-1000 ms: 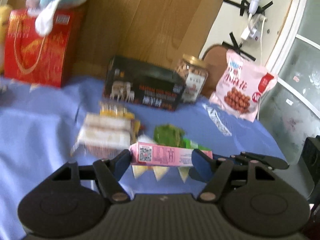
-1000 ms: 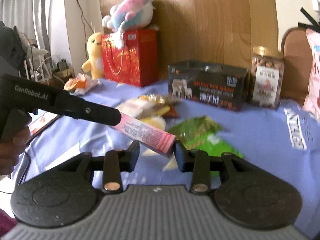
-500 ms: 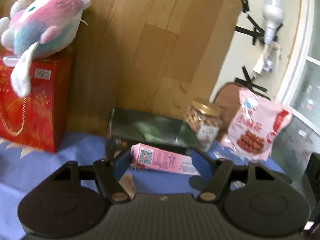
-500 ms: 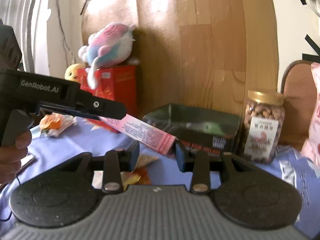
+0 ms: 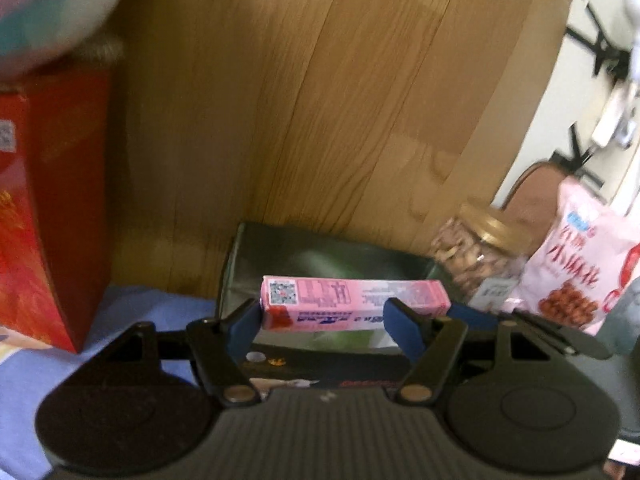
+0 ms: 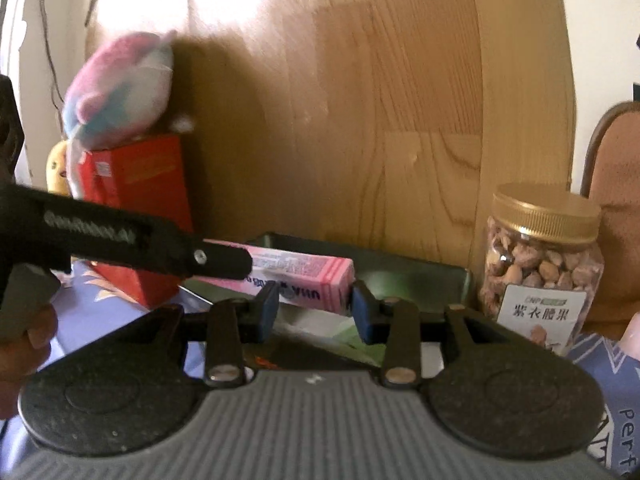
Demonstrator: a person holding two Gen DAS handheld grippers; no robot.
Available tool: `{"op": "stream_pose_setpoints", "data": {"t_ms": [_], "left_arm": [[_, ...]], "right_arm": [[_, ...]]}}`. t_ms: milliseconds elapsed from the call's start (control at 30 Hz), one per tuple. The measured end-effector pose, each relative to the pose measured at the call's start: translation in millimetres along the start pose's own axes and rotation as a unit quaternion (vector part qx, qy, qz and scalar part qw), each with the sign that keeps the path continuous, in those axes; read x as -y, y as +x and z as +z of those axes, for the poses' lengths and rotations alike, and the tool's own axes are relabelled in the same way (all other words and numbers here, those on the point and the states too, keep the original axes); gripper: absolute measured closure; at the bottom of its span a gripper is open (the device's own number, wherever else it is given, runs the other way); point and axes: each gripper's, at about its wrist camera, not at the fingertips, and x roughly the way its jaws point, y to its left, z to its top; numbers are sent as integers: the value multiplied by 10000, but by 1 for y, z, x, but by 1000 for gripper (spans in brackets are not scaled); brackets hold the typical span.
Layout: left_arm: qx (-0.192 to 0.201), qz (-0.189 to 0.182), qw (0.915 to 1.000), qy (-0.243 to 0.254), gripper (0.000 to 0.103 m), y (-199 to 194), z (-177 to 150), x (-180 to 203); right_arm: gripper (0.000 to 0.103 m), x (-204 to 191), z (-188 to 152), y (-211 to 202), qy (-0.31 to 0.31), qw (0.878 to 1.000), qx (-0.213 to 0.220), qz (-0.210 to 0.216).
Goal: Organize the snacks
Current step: 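Carry the pink candy box into the black tin box and release, then grasp the small clear snack packet with yellow strip using the left tool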
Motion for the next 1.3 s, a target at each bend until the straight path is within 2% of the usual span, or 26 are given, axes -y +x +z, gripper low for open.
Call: {"op": "stream_pose_setpoints", "data": {"t_ms": [100,233,333,400,467,567,600,667,700,733,833,1033,1167,1300], "left_arm": [[-48,58,10000,37,30,3,-1,0],[136,-124,9998,-107,23,-29,-2,-5],[104,55,9993,-368,22,-52,-10,-20],[-108,86,9983,-571,22,-56,-18,-32],[-410,112,9958,-805,22,-53,-30,-45],[-859,139,9904,-1070,24,-39,-47,-56],[-985,83,9884,-1154,27,-34,-52,-59],[-1231,-104,9833,-1334,45,-26,-64,-61],[-1366,-240,9805,-1391,59,-22,-67,-60],[-1322,-216,9809,-1409,59,-23,-71,-57],[-1093,-281,9844,-1352,65,-38,-72,-45],[-490,-625,9930,-876,65,-83,-76,-2],[-475,-888,9932,-592,65,-109,-91,18],[-656,-1010,9919,-408,65,-126,-120,25]], "right_arm": [[51,3,-4,0,84,9999,0,-101],[51,10,-2,-26,321,9986,357,-215],[51,10,-7,-52,664,9969,402,139],[51,7,-14,-54,863,9942,112,628],[51,-1,-25,-44,1060,9854,-503,1231],[51,-16,-42,-20,1372,9701,-1281,1540],[51,-21,-46,-14,1416,9659,-1427,1630],[52,-31,-52,-4,1481,9588,-1658,1766],[58,-35,-53,-2,1477,9566,-1724,1825],[60,-39,-52,-2,1410,9578,-1738,1801],[64,-50,-47,-23,1033,9701,-1469,1635],[64,-57,-43,-86,656,9872,-616,1313],[64,-70,-59,-126,315,9939,-297,1017],[63,-81,-83,-153,219,9950,-337,918]]}}
